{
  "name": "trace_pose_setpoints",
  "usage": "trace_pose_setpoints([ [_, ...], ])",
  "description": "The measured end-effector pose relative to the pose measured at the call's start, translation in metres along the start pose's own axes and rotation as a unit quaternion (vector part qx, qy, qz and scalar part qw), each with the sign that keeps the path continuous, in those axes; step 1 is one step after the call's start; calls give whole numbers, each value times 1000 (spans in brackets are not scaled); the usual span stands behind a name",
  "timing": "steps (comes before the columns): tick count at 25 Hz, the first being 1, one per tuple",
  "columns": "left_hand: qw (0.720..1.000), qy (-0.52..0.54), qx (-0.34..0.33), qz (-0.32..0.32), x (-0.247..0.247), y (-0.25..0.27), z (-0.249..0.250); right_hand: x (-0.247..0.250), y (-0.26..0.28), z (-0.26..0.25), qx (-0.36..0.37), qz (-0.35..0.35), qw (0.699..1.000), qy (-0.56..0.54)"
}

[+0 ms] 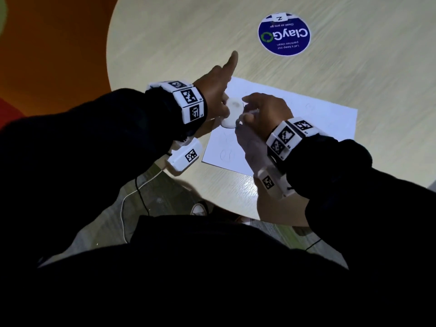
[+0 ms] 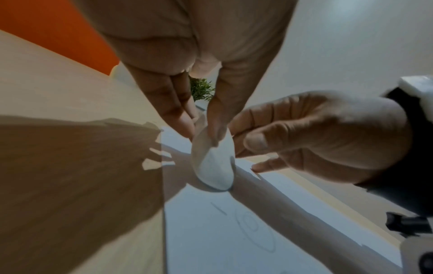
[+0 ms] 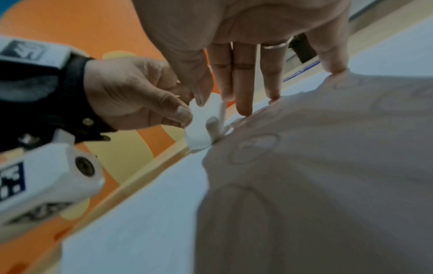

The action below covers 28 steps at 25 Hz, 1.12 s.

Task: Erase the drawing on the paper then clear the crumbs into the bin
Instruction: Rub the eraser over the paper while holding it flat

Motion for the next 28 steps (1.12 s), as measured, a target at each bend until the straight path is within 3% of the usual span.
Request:
trace_pose_setpoints([
  [5,1000,10,-16,-11,-7,-2,-1,4,-9,-2,-28,28,999,5],
  [8,990,-109,-50,-73,-16,9,-9,7,-12,5,-38,34,999,5],
  [12,970,-225,-57,-79,-22,14,-16,4,-5,8,4,14,1000,7],
  [20,969,-224,-74,-74,-32,10,-25,0,7,0,57,1,988,141],
  [23,967,-231,-75,-78,-33,11,-26,15,4,-6,32,36,994,99],
  [26,966,-235,-82,-69,-32,13,-21,27,2,5,-39,5,999,9],
  [28,967,-233,-79,-70,-32,13,-18,28,3,10,-36,2,999,33],
])
Point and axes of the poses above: each hand's wrist, its own y-axis away from the middle knuckle, its own x-axis out of the back of the hand, z = x × y, the point moved 5 cm from there along -y, towards the middle knuckle, and after that the axes turned 12 degrees about -x, right-handed, at the moved point
